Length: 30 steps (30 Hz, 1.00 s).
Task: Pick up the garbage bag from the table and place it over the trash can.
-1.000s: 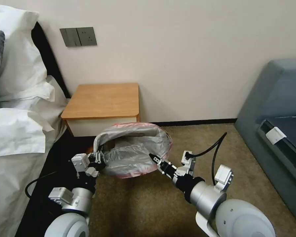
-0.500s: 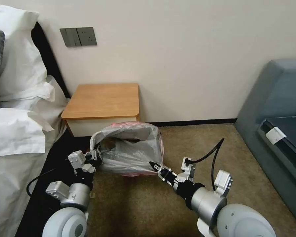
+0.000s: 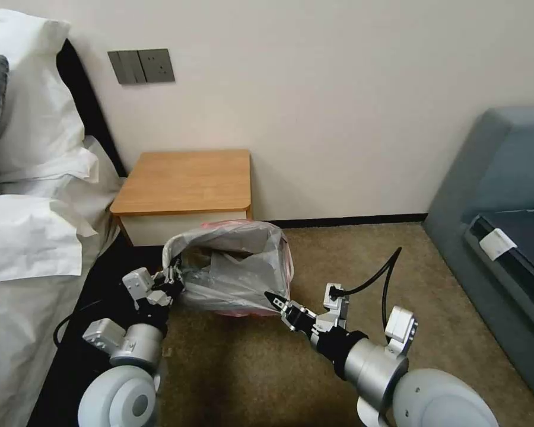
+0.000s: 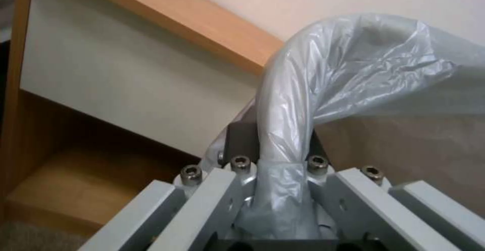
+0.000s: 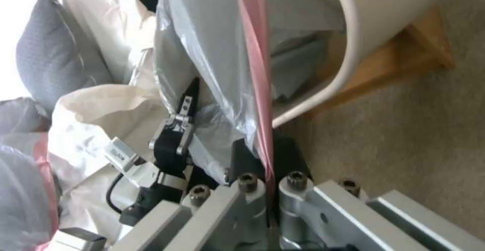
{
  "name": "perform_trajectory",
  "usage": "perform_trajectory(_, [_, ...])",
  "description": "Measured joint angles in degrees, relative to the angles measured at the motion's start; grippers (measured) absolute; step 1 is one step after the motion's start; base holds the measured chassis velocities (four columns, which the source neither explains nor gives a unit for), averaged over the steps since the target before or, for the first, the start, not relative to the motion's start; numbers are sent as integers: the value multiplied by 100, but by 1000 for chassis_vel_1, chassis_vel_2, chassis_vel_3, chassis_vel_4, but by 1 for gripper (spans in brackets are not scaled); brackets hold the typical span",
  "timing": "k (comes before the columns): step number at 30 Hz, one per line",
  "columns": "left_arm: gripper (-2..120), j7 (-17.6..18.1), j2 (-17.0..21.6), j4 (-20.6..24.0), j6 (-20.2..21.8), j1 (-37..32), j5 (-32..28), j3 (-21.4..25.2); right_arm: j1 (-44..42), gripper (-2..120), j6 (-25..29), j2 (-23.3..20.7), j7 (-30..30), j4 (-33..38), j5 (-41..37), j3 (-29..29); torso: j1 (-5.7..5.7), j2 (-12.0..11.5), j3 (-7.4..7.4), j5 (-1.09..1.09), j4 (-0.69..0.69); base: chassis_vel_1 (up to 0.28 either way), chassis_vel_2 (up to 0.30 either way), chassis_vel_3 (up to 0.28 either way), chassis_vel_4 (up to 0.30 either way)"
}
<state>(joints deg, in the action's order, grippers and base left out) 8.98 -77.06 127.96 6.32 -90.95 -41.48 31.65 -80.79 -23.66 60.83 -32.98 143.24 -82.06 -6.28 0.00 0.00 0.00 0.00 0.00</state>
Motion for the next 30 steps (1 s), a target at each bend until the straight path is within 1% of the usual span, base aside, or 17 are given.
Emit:
perform_trajectory(14, [5, 17, -24, 5, 5, 33, -35, 12, 0, 0, -179, -202, -8, 0, 30, -30, 0, 0, 0, 0, 0, 0, 0, 0, 0])
perform_trajectory(23, [5, 26, -46, 78, 6, -6, -84, 24, -13, 0, -183, -209, -236, 0, 58, -41, 0, 0, 0, 0, 0, 0, 0, 0, 0])
perform_trajectory(30, [5, 1, -66, 108, -8, -33, -107, 38, -22, 0, -184, -200, -280, 0, 172, -102, 0, 0, 0, 0, 0, 0, 0, 0, 0])
